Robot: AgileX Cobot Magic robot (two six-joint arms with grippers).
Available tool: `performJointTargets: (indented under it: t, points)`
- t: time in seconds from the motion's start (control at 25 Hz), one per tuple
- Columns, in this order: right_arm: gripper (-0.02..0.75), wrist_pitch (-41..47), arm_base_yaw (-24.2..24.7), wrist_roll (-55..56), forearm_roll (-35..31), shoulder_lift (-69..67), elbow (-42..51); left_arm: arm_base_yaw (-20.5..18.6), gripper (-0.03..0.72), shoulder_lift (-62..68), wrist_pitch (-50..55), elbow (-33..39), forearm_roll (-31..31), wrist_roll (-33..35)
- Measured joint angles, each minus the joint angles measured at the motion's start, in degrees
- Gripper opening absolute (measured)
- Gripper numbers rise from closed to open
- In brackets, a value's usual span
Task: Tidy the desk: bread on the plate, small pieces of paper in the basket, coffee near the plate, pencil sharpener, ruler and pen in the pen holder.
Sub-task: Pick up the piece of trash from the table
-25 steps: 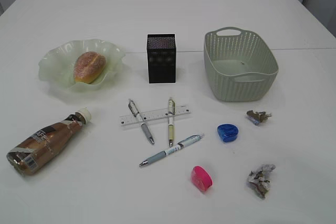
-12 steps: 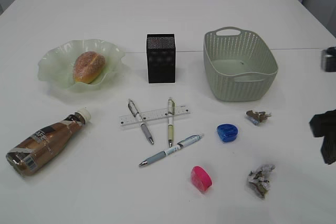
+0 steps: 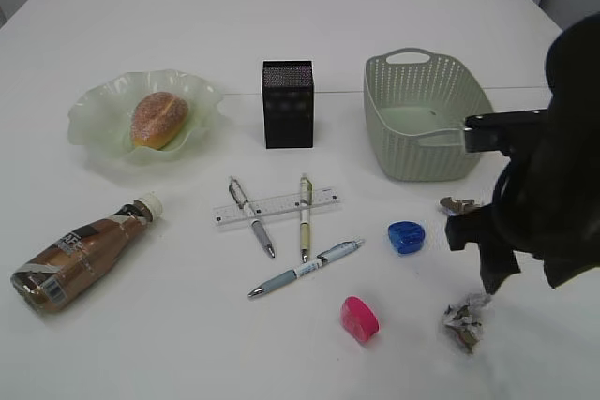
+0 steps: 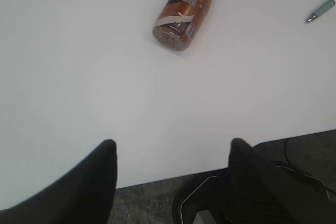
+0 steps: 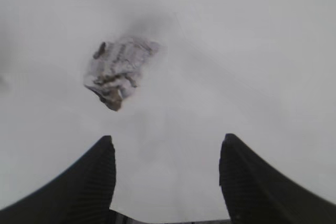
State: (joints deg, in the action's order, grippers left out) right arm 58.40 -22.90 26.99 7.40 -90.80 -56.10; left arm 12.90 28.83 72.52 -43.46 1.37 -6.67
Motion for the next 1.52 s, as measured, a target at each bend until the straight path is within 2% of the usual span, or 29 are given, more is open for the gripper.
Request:
performJointTargets:
  t: [0.4,1.52]
  points:
    - [0.487,-4.2,-0.11,0.28,-4.34,-7.51,-3.07,0.0,0.48,0.0,0.0,0.0,0.0,0.0]
    - [0.487,-12.96,-0.11,0.33,-5.1,-19.2,-3.15,0.0,0.478,0.0,0.0,0.0,-1.37,0.03]
